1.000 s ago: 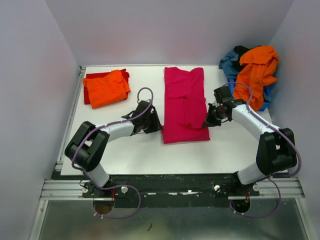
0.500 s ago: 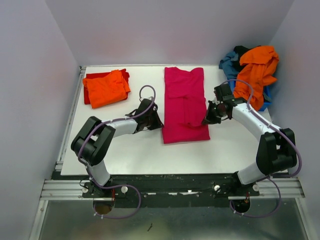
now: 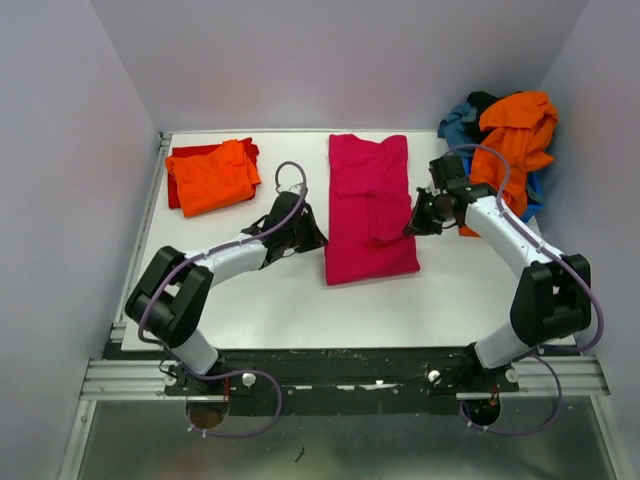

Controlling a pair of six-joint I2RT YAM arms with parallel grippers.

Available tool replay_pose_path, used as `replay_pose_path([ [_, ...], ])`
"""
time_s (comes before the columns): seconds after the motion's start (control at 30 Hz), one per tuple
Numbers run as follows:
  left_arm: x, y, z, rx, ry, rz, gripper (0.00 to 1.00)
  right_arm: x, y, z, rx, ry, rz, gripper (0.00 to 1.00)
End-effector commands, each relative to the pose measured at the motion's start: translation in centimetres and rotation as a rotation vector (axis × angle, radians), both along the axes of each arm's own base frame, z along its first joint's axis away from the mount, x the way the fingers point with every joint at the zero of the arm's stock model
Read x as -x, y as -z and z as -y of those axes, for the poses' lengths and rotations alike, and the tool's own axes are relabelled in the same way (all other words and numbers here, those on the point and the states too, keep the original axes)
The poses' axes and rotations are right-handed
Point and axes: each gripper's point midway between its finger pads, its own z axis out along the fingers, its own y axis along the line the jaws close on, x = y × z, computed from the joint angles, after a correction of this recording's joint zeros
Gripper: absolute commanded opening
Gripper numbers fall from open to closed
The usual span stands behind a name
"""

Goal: Fold and stack the t-shirts

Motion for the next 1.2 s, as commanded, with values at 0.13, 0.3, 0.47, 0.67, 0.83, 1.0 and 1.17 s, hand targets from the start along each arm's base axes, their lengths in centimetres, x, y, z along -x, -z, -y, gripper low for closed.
replay_pose_path([
  [0.13,-3.2,-5.9,0.6,-0.032,0.02,0.195,0.0,-3.2,-1.9,2.3,0.022,0.082,0.032,0.01],
  [0.3,-6.3,-7.8,1.2,-0.079,0.014,0.261,0.0,-5.7,-2.3,3.1,0.003,0.117,0.035,0.01],
  [0.47,-9.1,-8.0,2.2,-0.114,0.015,0.281,0.0,-8.2,-1.7,3.7,-0.008,0.142,0.015,0.01],
  [0.67,-11.1,-6.6,1.9,-0.176,-0.013,0.271,0.0,-10.4,-1.0,3.8,-0.018,0.146,0.004,0.01],
  [0.83,-11.9,-5.0,1.7,-0.197,-0.013,0.257,0.0,-11.9,-0.3,4.3,-0.022,0.155,-0.005,0.01],
  [1.0,-13.0,-4.8,1.3,-0.198,-0.036,0.276,0.0,-13.4,0.2,4.8,-0.028,0.164,-0.016,0.01],
  [1.17,-14.4,-3.8,1.6,-0.212,-0.029,0.264,0.0,-14.9,1.1,4.7,-0.045,0.164,-0.025,0.01],
])
